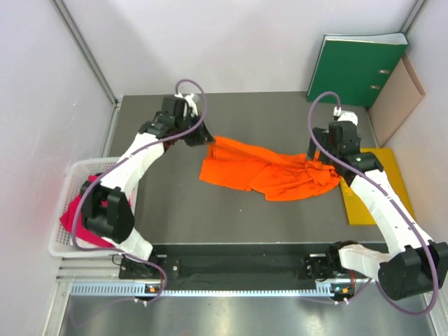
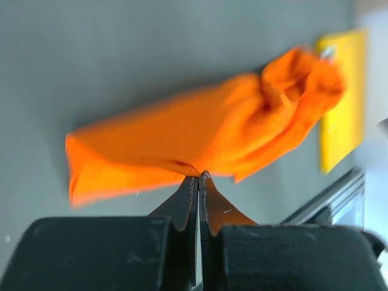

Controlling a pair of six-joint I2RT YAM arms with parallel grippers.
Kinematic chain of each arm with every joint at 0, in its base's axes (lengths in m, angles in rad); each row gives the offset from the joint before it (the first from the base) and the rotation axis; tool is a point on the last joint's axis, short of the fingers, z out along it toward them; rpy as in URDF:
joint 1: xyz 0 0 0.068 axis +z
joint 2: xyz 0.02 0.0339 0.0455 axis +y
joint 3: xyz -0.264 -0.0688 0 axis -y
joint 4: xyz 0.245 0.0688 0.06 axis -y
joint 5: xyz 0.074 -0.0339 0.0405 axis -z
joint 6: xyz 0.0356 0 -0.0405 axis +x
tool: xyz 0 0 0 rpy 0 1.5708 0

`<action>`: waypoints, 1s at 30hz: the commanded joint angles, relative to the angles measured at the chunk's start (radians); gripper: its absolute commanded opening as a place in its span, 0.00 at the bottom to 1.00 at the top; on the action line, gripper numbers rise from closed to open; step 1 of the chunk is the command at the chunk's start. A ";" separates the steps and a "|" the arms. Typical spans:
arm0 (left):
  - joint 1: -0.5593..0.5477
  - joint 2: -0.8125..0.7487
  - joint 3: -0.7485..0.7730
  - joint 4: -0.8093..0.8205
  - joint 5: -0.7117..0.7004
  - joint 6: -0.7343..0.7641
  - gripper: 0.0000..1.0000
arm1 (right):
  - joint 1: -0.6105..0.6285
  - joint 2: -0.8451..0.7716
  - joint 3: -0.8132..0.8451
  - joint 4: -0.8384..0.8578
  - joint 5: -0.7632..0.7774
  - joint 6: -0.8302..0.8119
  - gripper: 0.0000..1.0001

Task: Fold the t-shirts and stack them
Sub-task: Flatten out the tshirt

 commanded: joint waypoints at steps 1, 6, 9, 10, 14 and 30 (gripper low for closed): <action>0.034 0.021 0.074 0.044 -0.052 -0.043 0.00 | -0.009 0.001 -0.012 0.049 -0.165 -0.002 0.96; 0.074 0.127 0.098 0.082 -0.017 -0.085 0.00 | -0.009 0.049 -0.023 0.040 -0.272 -0.008 0.96; 0.093 0.185 0.108 0.116 -0.010 -0.105 0.00 | -0.009 0.074 -0.036 0.038 -0.312 -0.002 0.96; 0.099 0.202 0.116 0.120 -0.009 -0.105 0.00 | -0.009 0.083 -0.040 0.041 -0.314 0.004 0.96; 0.134 0.305 0.176 0.125 -0.023 -0.103 0.00 | -0.009 0.083 -0.072 0.052 -0.358 0.030 0.96; 0.197 0.382 0.281 0.172 0.158 -0.056 0.99 | 0.049 0.037 -0.175 0.094 -0.360 0.092 0.96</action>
